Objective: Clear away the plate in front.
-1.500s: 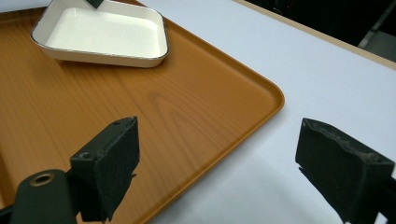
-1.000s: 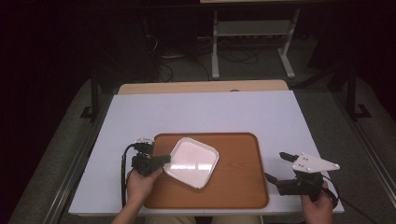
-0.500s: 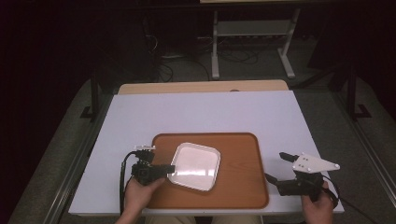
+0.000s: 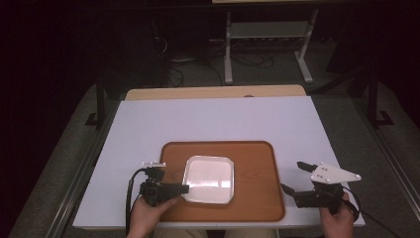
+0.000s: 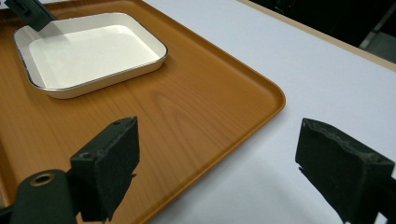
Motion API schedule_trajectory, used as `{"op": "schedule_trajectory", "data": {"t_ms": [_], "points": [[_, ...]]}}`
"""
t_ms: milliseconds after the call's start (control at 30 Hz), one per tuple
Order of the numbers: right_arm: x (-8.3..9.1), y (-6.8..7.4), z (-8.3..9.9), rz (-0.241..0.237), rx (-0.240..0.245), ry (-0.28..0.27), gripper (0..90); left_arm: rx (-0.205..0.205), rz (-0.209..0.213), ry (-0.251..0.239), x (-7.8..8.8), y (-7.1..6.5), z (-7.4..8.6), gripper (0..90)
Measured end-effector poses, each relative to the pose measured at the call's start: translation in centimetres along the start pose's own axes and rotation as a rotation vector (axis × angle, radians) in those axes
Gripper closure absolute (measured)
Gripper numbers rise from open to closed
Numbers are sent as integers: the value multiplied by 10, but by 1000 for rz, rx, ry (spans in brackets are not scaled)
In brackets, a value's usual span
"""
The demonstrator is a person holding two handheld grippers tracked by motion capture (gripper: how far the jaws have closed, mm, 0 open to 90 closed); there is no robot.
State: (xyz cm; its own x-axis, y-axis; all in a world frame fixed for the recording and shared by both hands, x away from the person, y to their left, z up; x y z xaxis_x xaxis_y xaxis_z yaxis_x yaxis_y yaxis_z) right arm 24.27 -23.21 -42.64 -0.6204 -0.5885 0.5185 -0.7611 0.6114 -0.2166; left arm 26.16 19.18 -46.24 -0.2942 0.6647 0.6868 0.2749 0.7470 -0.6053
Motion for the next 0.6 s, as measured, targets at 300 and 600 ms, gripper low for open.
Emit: {"op": "schedule_trajectory", "data": {"t_ms": [300, 600], "points": [[0, 0, 0, 3, 4, 2, 126, -16, 8, 7, -4, -3, 4, 674], [0, 0, 0, 2, 6, 0, 126, -34, 2, 0, -7, -6, 3, 689]]}}
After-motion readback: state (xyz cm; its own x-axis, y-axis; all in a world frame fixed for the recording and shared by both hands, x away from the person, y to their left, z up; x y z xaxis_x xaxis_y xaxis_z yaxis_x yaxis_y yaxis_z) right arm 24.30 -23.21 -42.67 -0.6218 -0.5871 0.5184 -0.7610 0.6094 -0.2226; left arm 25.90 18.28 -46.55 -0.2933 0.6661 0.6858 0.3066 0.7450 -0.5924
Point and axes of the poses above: each handheld gripper's, and its own axes: x roughly backward along the jaws, z roughly out of its underside, y roughly to its left, the point moved 3 cm from there along -x, roughly forward along the jaws, and after that the axes turned 10 degrees about x, right-handed, at the moved point
